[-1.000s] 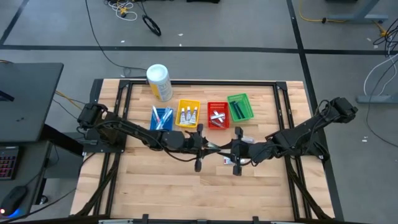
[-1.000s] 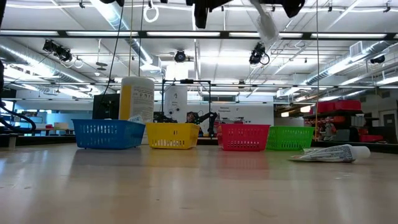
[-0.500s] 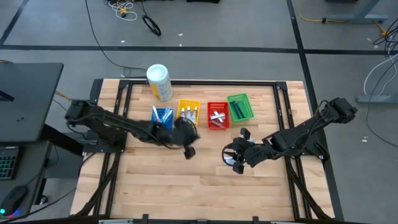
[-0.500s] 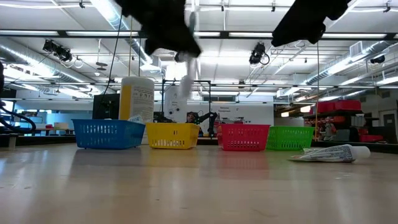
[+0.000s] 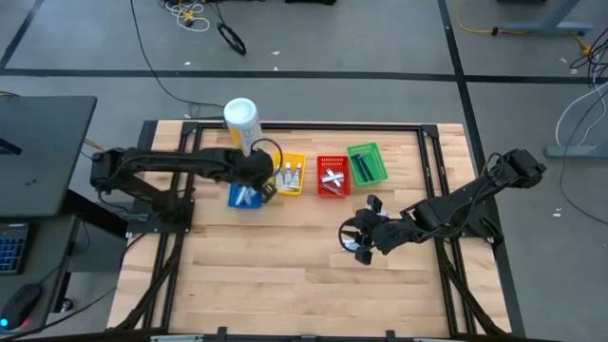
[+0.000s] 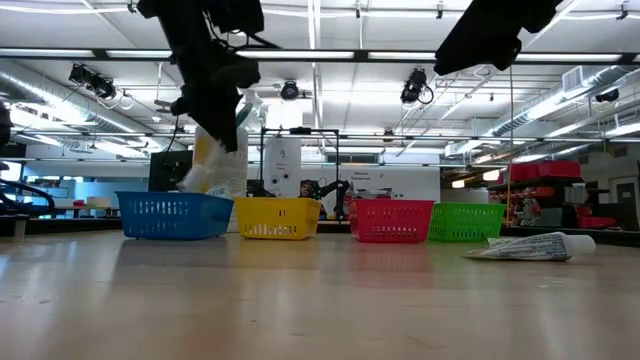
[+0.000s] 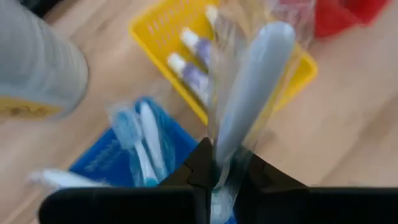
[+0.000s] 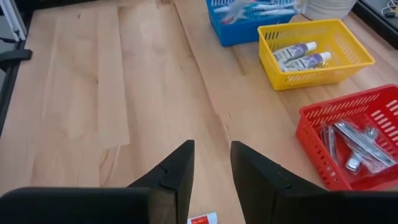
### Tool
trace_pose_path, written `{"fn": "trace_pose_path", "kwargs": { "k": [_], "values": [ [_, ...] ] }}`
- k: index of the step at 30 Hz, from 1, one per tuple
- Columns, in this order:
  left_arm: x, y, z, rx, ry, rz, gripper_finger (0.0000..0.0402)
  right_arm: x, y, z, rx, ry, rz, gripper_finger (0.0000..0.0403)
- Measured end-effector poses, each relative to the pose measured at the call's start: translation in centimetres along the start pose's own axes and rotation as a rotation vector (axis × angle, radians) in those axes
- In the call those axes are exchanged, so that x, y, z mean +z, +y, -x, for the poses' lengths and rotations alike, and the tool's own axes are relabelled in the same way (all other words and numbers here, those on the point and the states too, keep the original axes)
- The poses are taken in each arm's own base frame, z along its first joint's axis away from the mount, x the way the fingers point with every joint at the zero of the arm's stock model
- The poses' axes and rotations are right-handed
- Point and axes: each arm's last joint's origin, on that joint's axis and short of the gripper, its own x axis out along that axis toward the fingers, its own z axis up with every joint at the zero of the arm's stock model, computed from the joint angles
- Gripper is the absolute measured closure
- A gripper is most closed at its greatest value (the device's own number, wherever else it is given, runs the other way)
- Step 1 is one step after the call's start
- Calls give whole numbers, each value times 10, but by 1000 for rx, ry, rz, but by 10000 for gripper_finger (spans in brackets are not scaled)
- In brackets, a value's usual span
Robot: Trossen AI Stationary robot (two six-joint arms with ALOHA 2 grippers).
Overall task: Pick & Place Travel size toiletries
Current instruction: Put the green toothbrush into the blue bin, then put the white toothpaste into the yellow bin
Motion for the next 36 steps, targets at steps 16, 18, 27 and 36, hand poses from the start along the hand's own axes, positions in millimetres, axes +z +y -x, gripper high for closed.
{"fn": "trace_pose_path", "kwargs": {
  "k": [16, 18, 27, 36],
  "values": [
    [-14, 11, -41, 33, 105, 169, 361, 1, 0, 0, 3, -5, -1, 287],
    [-13, 12, -41, 68, 77, 189, 360, 1, 0, 0, 3, -5, -1, 287],
    [-13, 12, -40, 88, 65, 197, 328, 0, 1, 0, 43, 18, 14, 287],
    [-19, 15, -40, 97, 145, 182, 261, -5, 6, -8, 120, 89, 64, 287]
  ]
}}
